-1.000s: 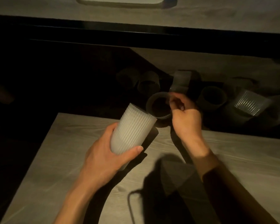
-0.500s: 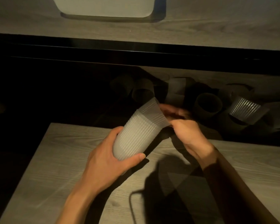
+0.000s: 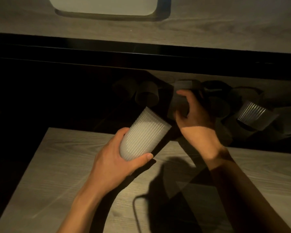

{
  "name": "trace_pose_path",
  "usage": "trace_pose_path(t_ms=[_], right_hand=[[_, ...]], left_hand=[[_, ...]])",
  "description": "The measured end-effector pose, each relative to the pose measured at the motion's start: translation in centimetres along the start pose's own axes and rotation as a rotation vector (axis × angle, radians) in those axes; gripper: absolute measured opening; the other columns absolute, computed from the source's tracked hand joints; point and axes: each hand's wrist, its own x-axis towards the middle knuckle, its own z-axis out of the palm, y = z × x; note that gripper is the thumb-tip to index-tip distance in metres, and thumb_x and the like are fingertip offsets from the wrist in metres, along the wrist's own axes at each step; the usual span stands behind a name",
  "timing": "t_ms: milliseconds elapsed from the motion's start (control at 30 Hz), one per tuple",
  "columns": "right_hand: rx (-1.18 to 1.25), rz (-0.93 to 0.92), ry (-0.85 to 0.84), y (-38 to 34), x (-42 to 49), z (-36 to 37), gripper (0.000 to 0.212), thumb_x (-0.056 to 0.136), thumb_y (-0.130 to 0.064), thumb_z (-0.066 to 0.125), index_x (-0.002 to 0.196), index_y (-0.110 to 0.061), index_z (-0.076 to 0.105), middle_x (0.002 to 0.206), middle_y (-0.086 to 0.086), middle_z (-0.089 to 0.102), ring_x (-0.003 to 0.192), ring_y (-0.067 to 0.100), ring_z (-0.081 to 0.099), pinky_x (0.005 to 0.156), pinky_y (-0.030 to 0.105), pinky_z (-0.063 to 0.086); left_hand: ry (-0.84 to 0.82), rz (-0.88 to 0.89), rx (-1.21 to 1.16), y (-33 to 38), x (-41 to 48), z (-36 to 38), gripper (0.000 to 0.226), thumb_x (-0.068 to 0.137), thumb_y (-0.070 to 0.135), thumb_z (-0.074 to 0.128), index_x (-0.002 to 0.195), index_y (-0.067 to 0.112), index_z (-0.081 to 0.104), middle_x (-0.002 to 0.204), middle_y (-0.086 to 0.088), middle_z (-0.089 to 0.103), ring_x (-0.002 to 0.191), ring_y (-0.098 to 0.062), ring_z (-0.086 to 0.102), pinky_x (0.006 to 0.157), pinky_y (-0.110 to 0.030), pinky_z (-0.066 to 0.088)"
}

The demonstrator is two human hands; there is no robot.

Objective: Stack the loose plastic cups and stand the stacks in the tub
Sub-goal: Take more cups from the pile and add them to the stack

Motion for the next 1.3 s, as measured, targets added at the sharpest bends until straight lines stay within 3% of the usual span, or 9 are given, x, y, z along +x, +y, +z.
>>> trace_pose_path(t_ms=[167, 367, 500, 667, 800, 933, 1100, 1233, 1300], right_hand=[[-0.158, 0.166, -0.354, 0.4, 0.2, 0.5, 0.086, 0.092, -0.028, 0.067, 0.157, -0.033, 0.011, 0.161, 0.005, 0.026, 0.148, 0.028, 0.023, 0.117, 0.044, 0.024], [0.426, 0.108, -0.133, 1.1, -0.5, -1.8, 0.047, 0.082, -0.049, 0.07, 0.122, -0.038, 0.047, 0.114, -0.023, 0.055, 0.098, -0.013, 0.055, 0.08, 0.013, 0.046], [0.397, 0.015, -0.465, 0.7, -0.6, -2.2, 0.036, 0.085, -0.056, 0.065, 0.119, -0.045, 0.056, 0.13, -0.016, 0.055, 0.12, -0.001, 0.051, 0.094, 0.025, 0.045], [0.55, 0.048, -0.541, -1.0, -1.1, -1.8, 0.024, 0.103, -0.041, 0.043, 0.109, -0.049, 0.066, 0.115, -0.029, 0.063, 0.119, -0.009, 0.051, 0.094, 0.007, 0.04], [0.534, 0.002, -0.538, -2.0, -1.1, -0.6, 0.033, 0.104, -0.024, 0.038, 0.125, -0.026, 0.063, 0.128, -0.009, 0.063, 0.122, 0.005, 0.056, 0.109, 0.029, 0.04], [0.538, 0.0, -0.57, -3.1, -1.2, 0.8, 0.038, 0.105, -0.015, 0.034, 0.131, -0.023, 0.06, 0.131, -0.006, 0.062, 0.121, 0.004, 0.056, 0.105, 0.019, 0.041], [0.518, 0.028, -0.618, -4.2, -1.6, 1.7, 0.038, 0.101, -0.029, 0.04, 0.109, -0.055, 0.068, 0.11, -0.018, 0.071, 0.11, 0.007, 0.062, 0.094, 0.017, 0.046], [0.354, -0.078, -0.701, -4.7, -2.1, 2.8, 0.042, 0.092, -0.045, 0.032, 0.128, -0.062, 0.048, 0.127, -0.018, 0.056, 0.118, 0.009, 0.053, 0.107, 0.042, 0.039], [0.477, -0.055, -0.679, -5.0, -2.9, 3.7, 0.043, 0.094, -0.05, 0.031, 0.133, -0.055, 0.048, 0.127, -0.015, 0.058, 0.116, 0.008, 0.055, 0.106, 0.037, 0.042]], left_hand=[[0.031, -0.014, 0.047, 0.3, 0.5, 0.4, 0.074, 0.053, 0.088, 0.064, 0.116, 0.057, 0.041, 0.104, 0.025, 0.056, 0.088, 0.001, 0.061, 0.065, -0.034, 0.061], [0.057, 0.011, 0.109, 0.4, 0.8, 0.4, 0.073, 0.055, 0.086, 0.068, 0.116, 0.054, 0.044, 0.104, 0.029, 0.055, 0.093, 0.002, 0.058, 0.074, -0.039, 0.058], [0.065, 0.103, 0.271, 0.4, 0.8, 0.3, 0.079, 0.06, 0.084, 0.067, 0.126, 0.05, 0.042, 0.115, 0.026, 0.052, 0.098, 0.0, 0.054, 0.078, -0.035, 0.048], [0.115, 0.117, 0.257, -0.3, -0.2, 0.0, 0.085, 0.06, 0.084, 0.061, 0.134, 0.048, 0.039, 0.121, 0.026, 0.049, 0.103, 0.002, 0.049, 0.079, -0.03, 0.041], [0.127, 0.116, 0.265, -1.1, -1.1, -1.0, 0.087, 0.062, 0.081, 0.064, 0.138, 0.045, 0.04, 0.124, 0.024, 0.05, 0.106, 0.001, 0.05, 0.083, -0.033, 0.045], [0.148, 0.084, 0.3, -2.1, -1.8, -2.4, 0.09, 0.062, 0.08, 0.065, 0.14, 0.042, 0.042, 0.128, 0.019, 0.053, 0.109, -0.005, 0.054, 0.086, -0.039, 0.05], [0.164, 0.081, 0.351, -2.9, -2.6, -3.8, 0.086, 0.064, 0.08, 0.067, 0.137, 0.043, 0.043, 0.123, 0.022, 0.052, 0.103, -0.002, 0.051, 0.081, -0.035, 0.045], [0.094, 0.102, 0.427, -3.4, -2.7, -4.1, 0.088, 0.064, 0.081, 0.062, 0.141, 0.042, 0.042, 0.125, 0.017, 0.055, 0.106, -0.006, 0.055, 0.088, -0.042, 0.051], [0.107, 0.1, 0.404, -3.3, -2.7, -3.8, 0.09, 0.064, 0.08, 0.064, 0.142, 0.041, 0.042, 0.127, 0.018, 0.054, 0.108, -0.007, 0.055, 0.089, -0.04, 0.049]])
